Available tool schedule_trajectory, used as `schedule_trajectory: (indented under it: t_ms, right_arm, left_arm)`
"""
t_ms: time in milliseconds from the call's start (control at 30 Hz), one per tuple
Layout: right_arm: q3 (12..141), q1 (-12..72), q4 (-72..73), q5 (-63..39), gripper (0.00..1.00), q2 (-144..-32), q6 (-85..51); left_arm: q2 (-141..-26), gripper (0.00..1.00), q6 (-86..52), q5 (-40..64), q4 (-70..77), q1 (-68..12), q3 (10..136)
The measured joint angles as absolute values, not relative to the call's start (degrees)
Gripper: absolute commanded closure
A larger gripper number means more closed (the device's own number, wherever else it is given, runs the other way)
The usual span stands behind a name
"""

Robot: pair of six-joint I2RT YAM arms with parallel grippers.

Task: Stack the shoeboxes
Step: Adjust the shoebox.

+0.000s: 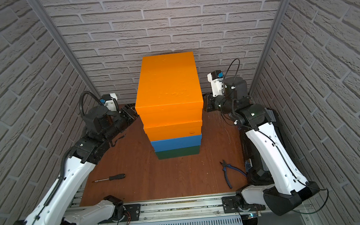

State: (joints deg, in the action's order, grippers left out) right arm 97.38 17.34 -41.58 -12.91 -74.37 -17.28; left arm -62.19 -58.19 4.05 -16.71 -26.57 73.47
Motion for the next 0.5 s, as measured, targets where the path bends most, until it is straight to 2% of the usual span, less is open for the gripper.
schedule_trajectory:
  t_ms: [500]
  right_arm:
    - [97.03,17.34,-41.6,-12.88,0.89,-73.91,-17.32]
  left_arm:
    - [-61.56,0.6,-58.33,2.9,-16.86,-27.64,73.1]
